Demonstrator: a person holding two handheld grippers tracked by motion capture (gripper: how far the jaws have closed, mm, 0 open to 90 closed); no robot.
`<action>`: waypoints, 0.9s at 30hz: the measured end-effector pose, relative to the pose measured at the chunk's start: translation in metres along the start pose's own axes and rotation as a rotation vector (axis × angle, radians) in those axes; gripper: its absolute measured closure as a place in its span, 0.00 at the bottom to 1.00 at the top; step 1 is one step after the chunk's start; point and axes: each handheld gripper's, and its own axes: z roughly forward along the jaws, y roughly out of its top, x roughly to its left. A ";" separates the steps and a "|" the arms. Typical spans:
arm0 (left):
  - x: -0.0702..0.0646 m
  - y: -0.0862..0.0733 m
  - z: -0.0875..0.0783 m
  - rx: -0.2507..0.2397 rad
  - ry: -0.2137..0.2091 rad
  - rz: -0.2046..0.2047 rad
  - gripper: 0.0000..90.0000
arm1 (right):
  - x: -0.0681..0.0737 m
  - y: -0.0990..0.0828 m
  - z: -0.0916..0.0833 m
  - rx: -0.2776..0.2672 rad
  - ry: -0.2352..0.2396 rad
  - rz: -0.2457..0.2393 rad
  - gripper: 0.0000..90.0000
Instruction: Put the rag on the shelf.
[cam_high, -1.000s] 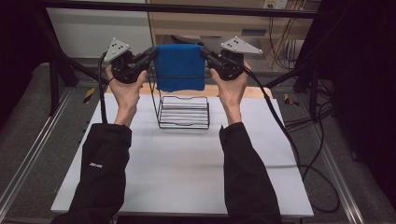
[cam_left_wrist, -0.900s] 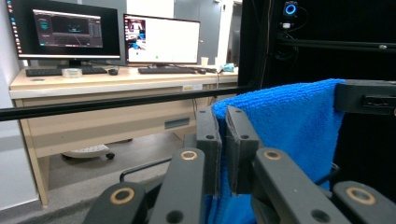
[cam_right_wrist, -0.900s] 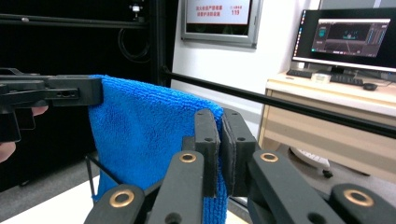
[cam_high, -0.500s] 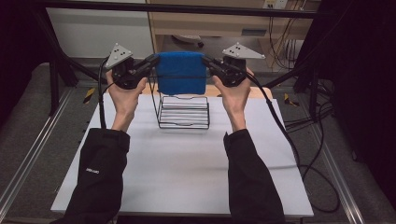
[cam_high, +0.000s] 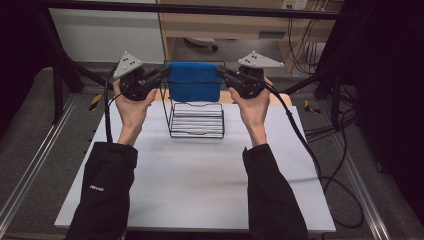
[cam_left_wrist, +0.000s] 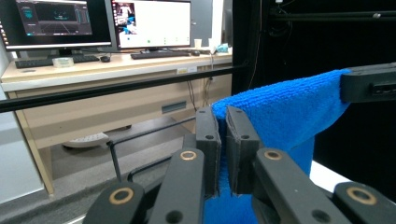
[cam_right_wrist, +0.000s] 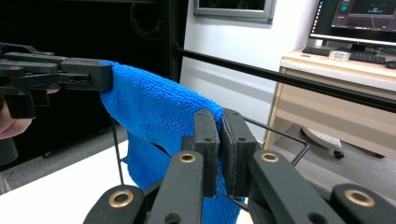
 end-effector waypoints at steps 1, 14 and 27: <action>0.000 -0.001 0.000 0.001 -0.003 -0.001 0.94 | 0.001 0.000 0.000 0.003 0.002 -0.003 0.96; -0.002 -0.012 -0.010 0.064 -0.031 -0.002 0.92 | 0.005 -0.007 -0.006 0.068 0.043 -0.004 0.96; -0.003 -0.018 -0.015 0.180 -0.044 0.007 0.90 | 0.007 -0.022 -0.007 0.101 0.082 -0.017 0.95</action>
